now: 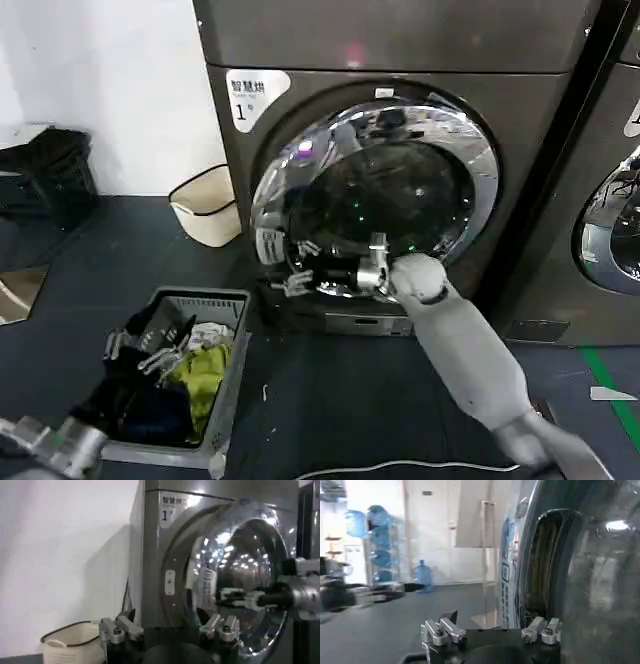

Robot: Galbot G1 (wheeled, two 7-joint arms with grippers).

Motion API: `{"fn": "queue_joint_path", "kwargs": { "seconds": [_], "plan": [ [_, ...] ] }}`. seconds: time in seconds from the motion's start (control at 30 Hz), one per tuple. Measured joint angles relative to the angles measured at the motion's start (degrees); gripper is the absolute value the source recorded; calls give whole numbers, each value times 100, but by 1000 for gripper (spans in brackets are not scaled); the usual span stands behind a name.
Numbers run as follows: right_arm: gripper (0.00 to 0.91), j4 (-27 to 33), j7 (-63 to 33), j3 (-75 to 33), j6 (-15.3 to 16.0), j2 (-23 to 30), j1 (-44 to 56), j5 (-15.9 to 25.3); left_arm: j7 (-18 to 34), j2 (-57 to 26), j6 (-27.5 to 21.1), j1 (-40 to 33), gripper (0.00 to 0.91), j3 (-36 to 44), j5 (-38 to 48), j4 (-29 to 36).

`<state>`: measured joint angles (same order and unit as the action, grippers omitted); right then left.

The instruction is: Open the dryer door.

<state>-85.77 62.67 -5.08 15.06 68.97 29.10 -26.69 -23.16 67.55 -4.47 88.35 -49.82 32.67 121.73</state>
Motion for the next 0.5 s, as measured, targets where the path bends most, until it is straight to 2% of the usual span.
{"fn": "queue_joint_path", "kwargs": {
  "seconds": [0.17,0.3,0.5],
  "plan": [
    [907,-439,583,-353,126,-280,444,89,74,-485,-153,-347,907,204,718,-393],
    [907,-778,1169,-706,191,-491,896,94,252,-940,-283,-701,907,431,879,-735],
    [907,-1212,1806,-1234,169,-676,1544,230,73,-1608,-631,-1327,907,997,1301,-1295]
  ]
}}
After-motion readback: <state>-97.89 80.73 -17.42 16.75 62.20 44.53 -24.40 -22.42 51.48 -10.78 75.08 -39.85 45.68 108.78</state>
